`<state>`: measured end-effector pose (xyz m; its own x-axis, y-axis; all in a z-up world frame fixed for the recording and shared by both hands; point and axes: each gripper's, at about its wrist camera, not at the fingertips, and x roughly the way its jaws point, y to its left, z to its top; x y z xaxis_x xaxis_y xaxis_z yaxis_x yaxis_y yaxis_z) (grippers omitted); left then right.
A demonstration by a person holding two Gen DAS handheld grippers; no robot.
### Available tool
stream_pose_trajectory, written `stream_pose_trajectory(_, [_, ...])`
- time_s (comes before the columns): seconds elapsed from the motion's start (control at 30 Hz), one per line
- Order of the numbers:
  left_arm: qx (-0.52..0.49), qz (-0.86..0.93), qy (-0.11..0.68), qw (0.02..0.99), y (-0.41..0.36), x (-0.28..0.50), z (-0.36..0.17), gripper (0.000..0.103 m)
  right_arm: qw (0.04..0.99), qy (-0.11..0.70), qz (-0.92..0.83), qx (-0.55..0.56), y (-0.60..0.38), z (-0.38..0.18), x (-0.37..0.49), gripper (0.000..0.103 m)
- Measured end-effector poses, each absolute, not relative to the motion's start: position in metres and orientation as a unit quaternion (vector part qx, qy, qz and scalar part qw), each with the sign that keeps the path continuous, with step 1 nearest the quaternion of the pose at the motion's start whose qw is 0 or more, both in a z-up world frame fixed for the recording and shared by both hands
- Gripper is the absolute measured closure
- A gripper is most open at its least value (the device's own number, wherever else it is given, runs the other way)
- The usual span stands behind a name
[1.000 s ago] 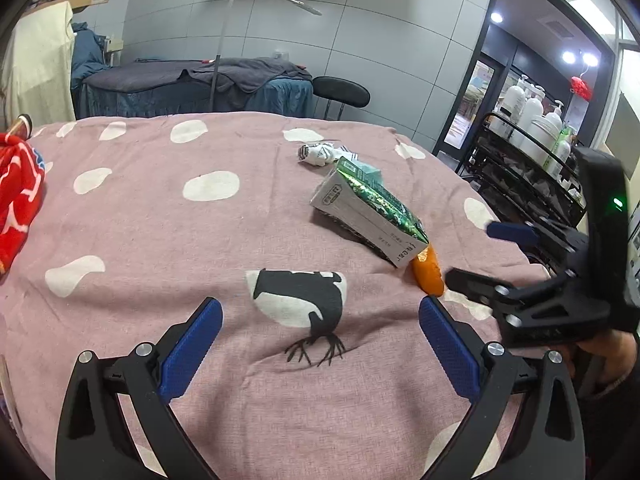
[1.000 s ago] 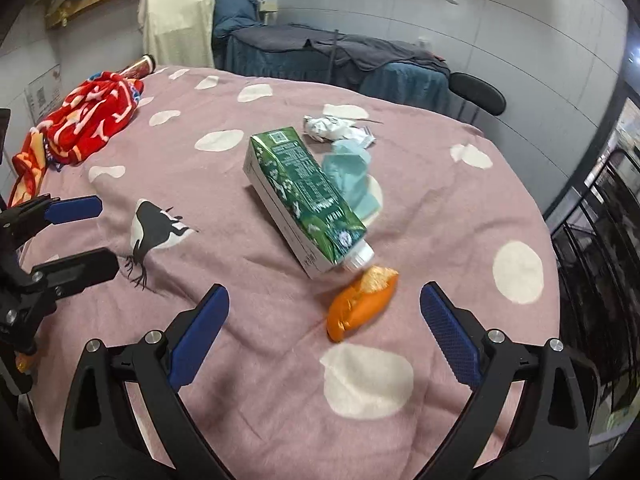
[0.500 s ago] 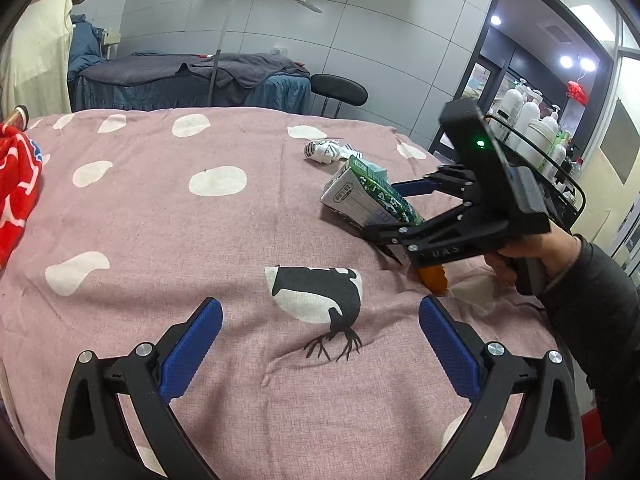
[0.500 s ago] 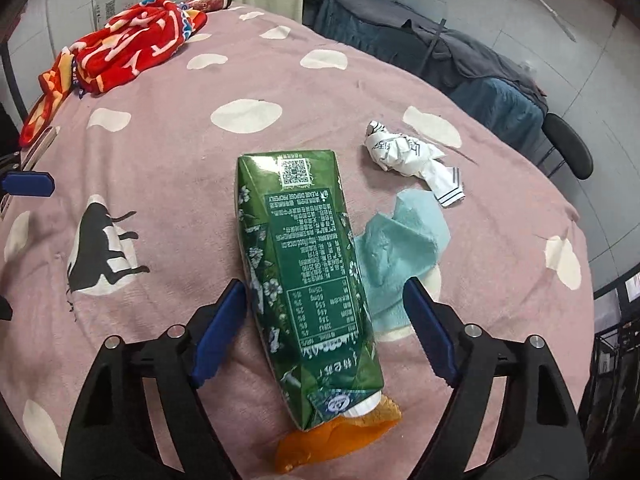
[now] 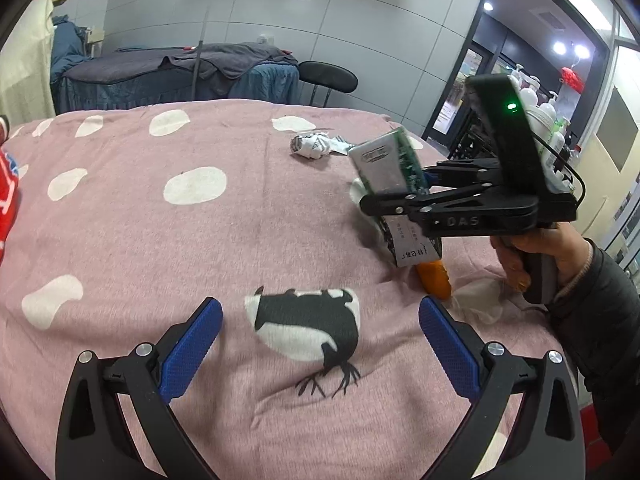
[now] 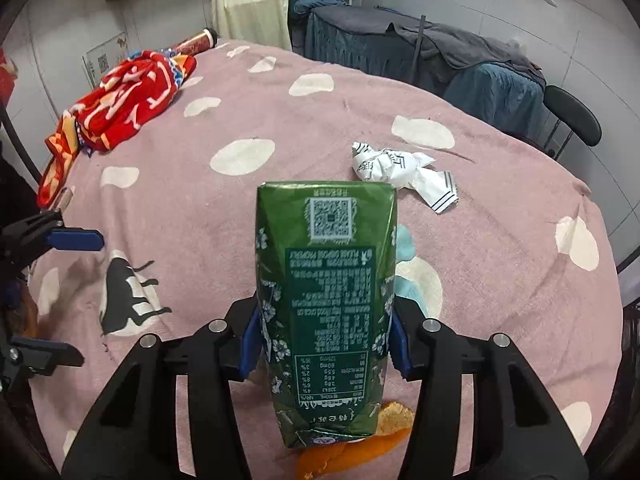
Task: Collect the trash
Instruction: 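Grasp the green drink carton with the right gripper, then lift the green carton with the right gripper while the left gripper grasps the light blue tissue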
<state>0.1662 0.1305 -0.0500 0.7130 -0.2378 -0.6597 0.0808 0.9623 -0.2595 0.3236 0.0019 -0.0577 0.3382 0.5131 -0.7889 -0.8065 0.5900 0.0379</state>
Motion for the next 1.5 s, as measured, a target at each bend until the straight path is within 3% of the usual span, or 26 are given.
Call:
stream_pose_trajectory(0.47, [-0.060, -0.135, 0.397, 0.906, 0.090, 0.242, -0.049, 0.007, 0.854, 0.346, 0.386, -0.042, -0.095, 0.002, 0.286, 0.052])
stream_pose_trajectory(0.6, [-0.096, -0.177, 0.396, 0.896, 0.084, 0.248, -0.044, 0.007, 0.850, 0.344, 0.399, -0.022, -0.113, 0.002, 0.278, 0.052])
stream_pose_trajectory(0.77, [-0.068, -0.140, 0.397, 0.905, 0.086, 0.242, -0.044, 0.007, 0.840, 0.386, 0.377, -0.063, -0.112, -0.013, 0.277, 0.052])
stream_pose_trajectory(1.07, [-0.138, -0.096, 0.410, 0.896, 0.131, 0.231, -0.049, 0.007, 0.791, 0.460, 0.383, -0.126, -0.053, -0.072, 0.294, 0.052])
stream_pose_trajectory(1.17, [-0.134, -0.092, 0.408, 0.898, 0.135, 0.226, -0.049, 0.007, 0.776, 0.482, 0.387, -0.126, -0.047, -0.083, 0.298, 0.038])
stream_pose_trajectory(1.33, [-0.133, -0.096, 0.406, 0.899, 0.136, 0.224, -0.049, 0.007, 0.795, 0.468, 0.369, -0.113, -0.057, -0.075, 0.301, 0.033])
stream_pose_trajectory(1.47, [-0.128, -0.101, 0.403, 0.900, 0.132, 0.224, -0.049, 0.007, 0.805, 0.450, 0.368, -0.118, -0.053, -0.066, 0.297, 0.033])
stream_pose_trajectory(1.5, [-0.127, -0.103, 0.404, 0.900, 0.131, 0.224, -0.049, 0.007, 0.800, 0.452, 0.372, -0.130, -0.048, -0.067, 0.295, 0.037])
